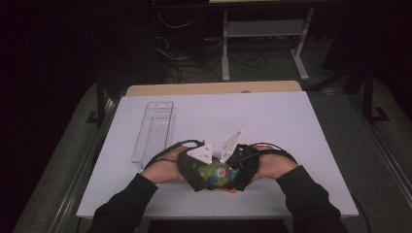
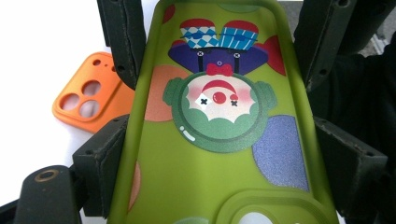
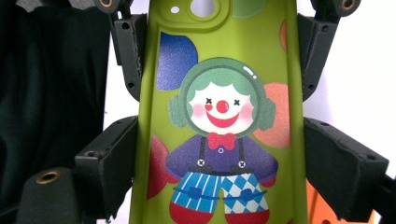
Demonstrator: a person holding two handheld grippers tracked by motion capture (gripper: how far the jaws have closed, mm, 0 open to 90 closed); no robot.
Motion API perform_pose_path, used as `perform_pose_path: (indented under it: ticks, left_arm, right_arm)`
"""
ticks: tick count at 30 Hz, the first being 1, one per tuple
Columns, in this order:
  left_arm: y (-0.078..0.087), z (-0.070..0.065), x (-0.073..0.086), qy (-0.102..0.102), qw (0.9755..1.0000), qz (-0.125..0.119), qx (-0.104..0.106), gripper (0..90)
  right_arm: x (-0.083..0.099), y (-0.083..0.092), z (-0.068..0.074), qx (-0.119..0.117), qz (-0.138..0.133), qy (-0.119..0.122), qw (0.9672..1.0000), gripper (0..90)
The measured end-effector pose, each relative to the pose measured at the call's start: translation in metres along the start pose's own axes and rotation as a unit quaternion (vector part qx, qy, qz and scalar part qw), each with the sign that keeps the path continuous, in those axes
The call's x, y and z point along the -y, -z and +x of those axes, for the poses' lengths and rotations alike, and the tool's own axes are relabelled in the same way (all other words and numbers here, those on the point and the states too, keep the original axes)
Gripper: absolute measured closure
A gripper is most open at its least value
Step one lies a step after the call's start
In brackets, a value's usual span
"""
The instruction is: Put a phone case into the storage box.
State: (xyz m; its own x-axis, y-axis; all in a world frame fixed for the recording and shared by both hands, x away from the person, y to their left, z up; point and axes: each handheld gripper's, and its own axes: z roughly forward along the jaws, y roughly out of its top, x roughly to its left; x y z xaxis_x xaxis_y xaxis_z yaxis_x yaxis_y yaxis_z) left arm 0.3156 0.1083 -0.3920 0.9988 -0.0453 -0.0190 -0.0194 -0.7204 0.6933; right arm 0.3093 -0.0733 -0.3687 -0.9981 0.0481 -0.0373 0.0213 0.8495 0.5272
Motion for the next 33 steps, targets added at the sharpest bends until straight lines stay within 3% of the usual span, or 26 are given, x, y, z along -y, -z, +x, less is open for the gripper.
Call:
perform_pose_path:
  ticks: [5,7,9,16,20,23,24,29,33]
  left_arm:
    - [-0.001,-0.001,0.000,0.009,0.9999,0.001,-0.009,15.2]
    - [0.000,0.001,0.001,0.007,0.9998,0.013,-0.013,15.2]
    - [0.000,0.001,0.002,0.012,0.9998,0.007,-0.015,15.2]
    - [0.002,0.005,0.006,0.047,0.9979,0.013,-0.043,15.2]
    - [0.004,0.009,0.010,0.074,0.9956,0.005,-0.057,15.2]
    - [0.006,0.012,0.011,0.091,0.9931,0.006,-0.073,15.1]
    - [0.007,0.012,0.012,0.096,0.9924,0.004,-0.076,15.1]
    - [0.012,0.019,0.014,0.120,0.9881,-0.002,-0.097,15.1]
    - [0.013,0.022,0.017,0.141,0.9839,-0.009,-0.109,15.1]
  right_arm:
    - [0.002,0.001,-0.001,-0.002,-0.010,-0.010,0.9999,11.4]
    - [0.003,0.005,-0.002,0.001,-0.016,-0.021,0.9996,7.4]
    - [0.005,0.009,-0.005,0.012,-0.025,-0.031,0.9992,4.6]
    - [0.021,0.022,-0.015,0.032,-0.058,-0.080,0.9945,3.7]
    - [0.028,0.028,-0.019,0.045,-0.079,-0.093,0.9916,3.6]
    - [0.034,0.033,-0.020,0.058,-0.089,-0.115,0.9876,3.2]
    - [0.037,0.034,-0.020,0.059,-0.093,-0.133,0.9849,3.2]
    - [0.047,0.034,-0.020,0.077,-0.094,-0.163,0.9792,3.1]
    - [0.058,0.037,-0.021,0.095,-0.102,-0.194,0.9710,3.0]
